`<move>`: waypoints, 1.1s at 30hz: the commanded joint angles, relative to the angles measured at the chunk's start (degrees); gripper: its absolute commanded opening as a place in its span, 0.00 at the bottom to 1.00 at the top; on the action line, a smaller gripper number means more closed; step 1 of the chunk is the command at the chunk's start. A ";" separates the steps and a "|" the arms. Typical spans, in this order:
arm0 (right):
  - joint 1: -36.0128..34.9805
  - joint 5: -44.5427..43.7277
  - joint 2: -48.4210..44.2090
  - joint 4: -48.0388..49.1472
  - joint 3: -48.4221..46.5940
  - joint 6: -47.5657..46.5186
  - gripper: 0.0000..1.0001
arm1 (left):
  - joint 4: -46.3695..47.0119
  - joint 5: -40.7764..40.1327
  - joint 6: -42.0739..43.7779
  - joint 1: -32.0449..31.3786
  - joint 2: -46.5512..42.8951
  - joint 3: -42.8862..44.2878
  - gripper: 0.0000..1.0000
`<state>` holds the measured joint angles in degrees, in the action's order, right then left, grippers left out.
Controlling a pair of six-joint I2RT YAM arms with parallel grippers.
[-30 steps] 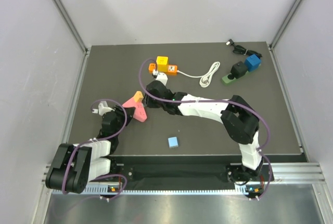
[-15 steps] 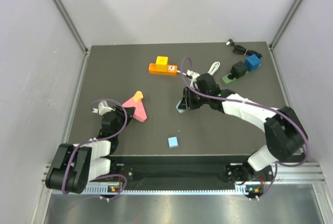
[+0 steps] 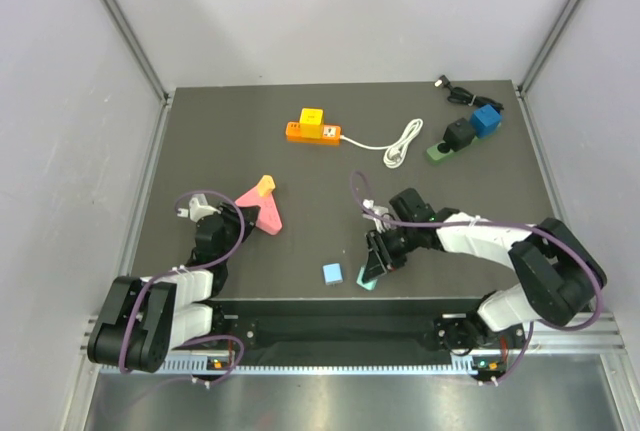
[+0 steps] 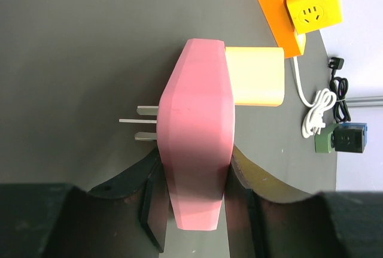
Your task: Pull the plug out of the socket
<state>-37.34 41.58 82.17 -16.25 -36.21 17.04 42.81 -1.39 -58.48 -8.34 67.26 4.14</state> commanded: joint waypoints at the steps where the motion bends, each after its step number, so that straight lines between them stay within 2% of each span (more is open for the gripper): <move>1: -0.19 5.09 -3.25 5.26 0.61 1.24 0.01 | -6.42 -2.57 3.55 0.08 0.94 -2.47 0.00; 12: -1.50 6.14 5.36 8.78 -2.02 1.24 0.04 | -6.68 -1.95 3.90 0.08 1.03 -2.21 0.00; 23: -4.49 6.32 9.76 13.52 -3.34 3.53 0.08 | -6.60 -2.13 4.07 0.08 0.94 -2.30 0.00; 33: -4.84 4.04 11.25 12.39 -4.40 2.56 0.23 | -6.42 -1.95 4.25 0.08 0.94 -2.30 0.00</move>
<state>-41.43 46.04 92.75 -5.19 -37.67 20.67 42.87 -1.34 -58.13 -8.34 67.26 4.14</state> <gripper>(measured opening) 0.323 0.407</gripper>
